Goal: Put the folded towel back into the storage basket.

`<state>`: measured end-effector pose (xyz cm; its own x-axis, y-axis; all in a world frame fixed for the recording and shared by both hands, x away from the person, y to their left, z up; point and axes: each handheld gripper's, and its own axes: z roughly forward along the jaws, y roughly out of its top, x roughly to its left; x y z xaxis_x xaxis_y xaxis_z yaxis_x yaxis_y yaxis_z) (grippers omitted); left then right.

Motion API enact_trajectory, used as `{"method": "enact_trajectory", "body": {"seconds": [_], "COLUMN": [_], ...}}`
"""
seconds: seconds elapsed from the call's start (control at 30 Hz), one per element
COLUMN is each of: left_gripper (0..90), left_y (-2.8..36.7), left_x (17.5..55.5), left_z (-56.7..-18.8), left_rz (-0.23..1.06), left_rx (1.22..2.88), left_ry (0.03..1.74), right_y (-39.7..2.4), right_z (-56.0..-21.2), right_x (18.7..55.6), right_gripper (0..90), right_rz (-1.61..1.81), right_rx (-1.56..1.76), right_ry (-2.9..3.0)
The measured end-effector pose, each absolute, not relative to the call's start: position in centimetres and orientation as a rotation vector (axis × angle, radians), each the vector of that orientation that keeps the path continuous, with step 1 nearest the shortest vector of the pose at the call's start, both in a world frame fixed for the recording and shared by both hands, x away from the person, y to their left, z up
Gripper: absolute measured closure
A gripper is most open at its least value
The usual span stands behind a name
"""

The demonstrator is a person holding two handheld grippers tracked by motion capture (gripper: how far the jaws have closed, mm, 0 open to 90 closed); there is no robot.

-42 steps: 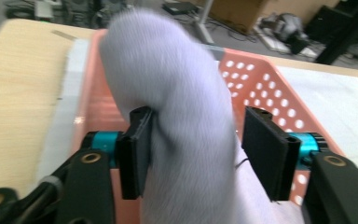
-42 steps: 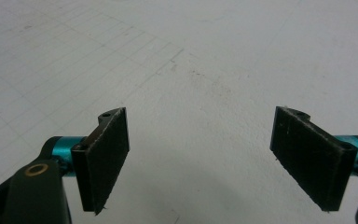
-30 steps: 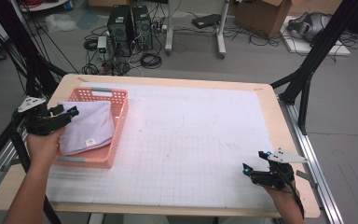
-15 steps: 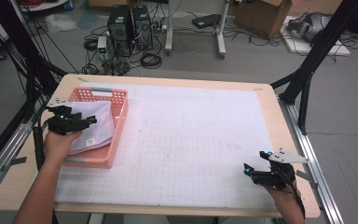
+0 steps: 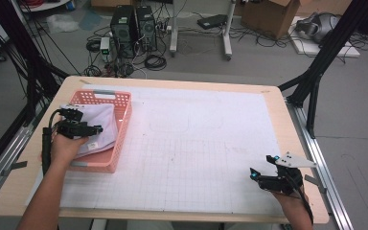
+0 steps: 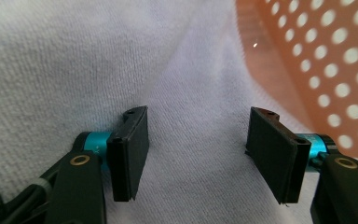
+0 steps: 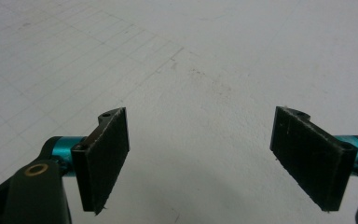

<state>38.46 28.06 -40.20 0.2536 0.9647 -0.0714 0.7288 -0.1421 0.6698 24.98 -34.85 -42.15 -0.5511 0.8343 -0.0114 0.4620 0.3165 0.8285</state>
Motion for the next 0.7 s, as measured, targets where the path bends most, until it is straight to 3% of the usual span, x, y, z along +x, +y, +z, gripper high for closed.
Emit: {"method": "enact_trajectory", "body": {"seconds": [0.23,0.7], "left_gripper": [38.9,39.8], "left_y": [27.75,27.83], "left_x": [38.95,38.91], "left_z": [-40.86,-41.15], "left_rz": [0.474,0.268], "left_rx": [1.981,2.031], "left_ry": [1.544,1.349], "right_y": [-34.80,-34.72], "right_z": [-42.14,-42.16], "right_x": [25.01,25.02], "right_gripper": [18.6,18.6], "right_rz": [1.136,1.135], "right_rx": [1.142,1.141], "right_ry": [2.150,2.154]}}
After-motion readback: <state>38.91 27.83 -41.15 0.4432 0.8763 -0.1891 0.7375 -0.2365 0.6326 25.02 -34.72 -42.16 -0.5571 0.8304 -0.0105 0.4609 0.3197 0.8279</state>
